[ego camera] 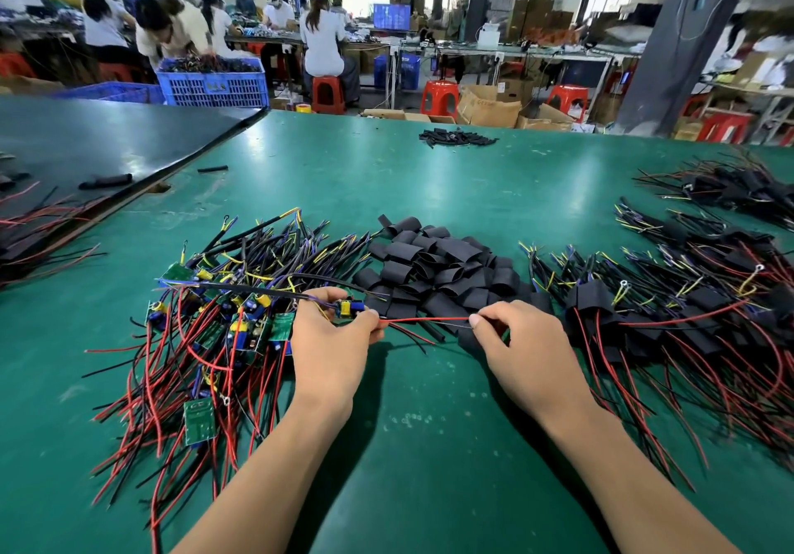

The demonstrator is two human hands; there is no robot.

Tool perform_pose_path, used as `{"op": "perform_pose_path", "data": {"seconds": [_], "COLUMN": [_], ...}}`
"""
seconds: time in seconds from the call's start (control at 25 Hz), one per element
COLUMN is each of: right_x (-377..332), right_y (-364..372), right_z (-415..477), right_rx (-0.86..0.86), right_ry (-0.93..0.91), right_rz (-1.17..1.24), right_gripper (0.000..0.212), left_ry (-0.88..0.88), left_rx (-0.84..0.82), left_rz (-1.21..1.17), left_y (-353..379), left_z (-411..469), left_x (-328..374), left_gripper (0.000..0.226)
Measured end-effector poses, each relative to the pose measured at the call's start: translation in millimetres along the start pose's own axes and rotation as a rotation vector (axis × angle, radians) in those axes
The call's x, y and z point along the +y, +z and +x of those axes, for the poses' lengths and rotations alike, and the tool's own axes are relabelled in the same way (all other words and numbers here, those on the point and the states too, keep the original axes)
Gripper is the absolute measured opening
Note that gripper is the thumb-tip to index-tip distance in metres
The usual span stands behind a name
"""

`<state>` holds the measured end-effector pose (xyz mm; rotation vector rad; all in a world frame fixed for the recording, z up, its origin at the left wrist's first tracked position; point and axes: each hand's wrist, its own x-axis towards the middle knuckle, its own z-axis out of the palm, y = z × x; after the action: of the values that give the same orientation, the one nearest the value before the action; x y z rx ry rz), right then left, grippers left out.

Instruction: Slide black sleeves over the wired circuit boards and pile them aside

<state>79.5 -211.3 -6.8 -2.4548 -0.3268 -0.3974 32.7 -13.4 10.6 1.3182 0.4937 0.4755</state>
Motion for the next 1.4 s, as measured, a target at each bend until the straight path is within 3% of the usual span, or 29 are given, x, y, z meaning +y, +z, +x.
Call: {"op": "perform_pose_path", "data": {"seconds": [0.16, 0.36, 0.48, 0.6, 0.96, 1.4], "right_x": [-3, -1, 1, 5, 6, 10], "right_y": [1, -1, -1, -5, -21, -18], "right_z": [-1, 1, 2, 4, 9, 8], "right_rx": [-0.067, -0.254, -0.211, -0.172, -0.268, -0.168], "right_ry": [0.018, 0.065, 0.057, 0.028, 0.059, 0.083], "right_rz": [-0.033, -0.004, -0.003, -0.021, 0.198, 0.222], "right_gripper": [0.020, 0.049, 0.035, 0.036, 0.014, 0.030], "left_ry": [0.014, -0.022, -0.018, -0.006, 0.017, 0.038], "left_rx": [0.008, 0.005, 0.008, 0.028, 0.050, -0.011], "left_rz": [0.041, -0.040, -0.047, -0.024, 0.024, -0.014], "left_y": [0, 0, 0, 0, 0, 0], "left_z": [0, 4, 4, 3, 2, 0], "left_x": [0, -1, -1, 0, 0, 2], "left_gripper": [0.031, 0.031, 0.031, 0.031, 0.028, 0.031]}}
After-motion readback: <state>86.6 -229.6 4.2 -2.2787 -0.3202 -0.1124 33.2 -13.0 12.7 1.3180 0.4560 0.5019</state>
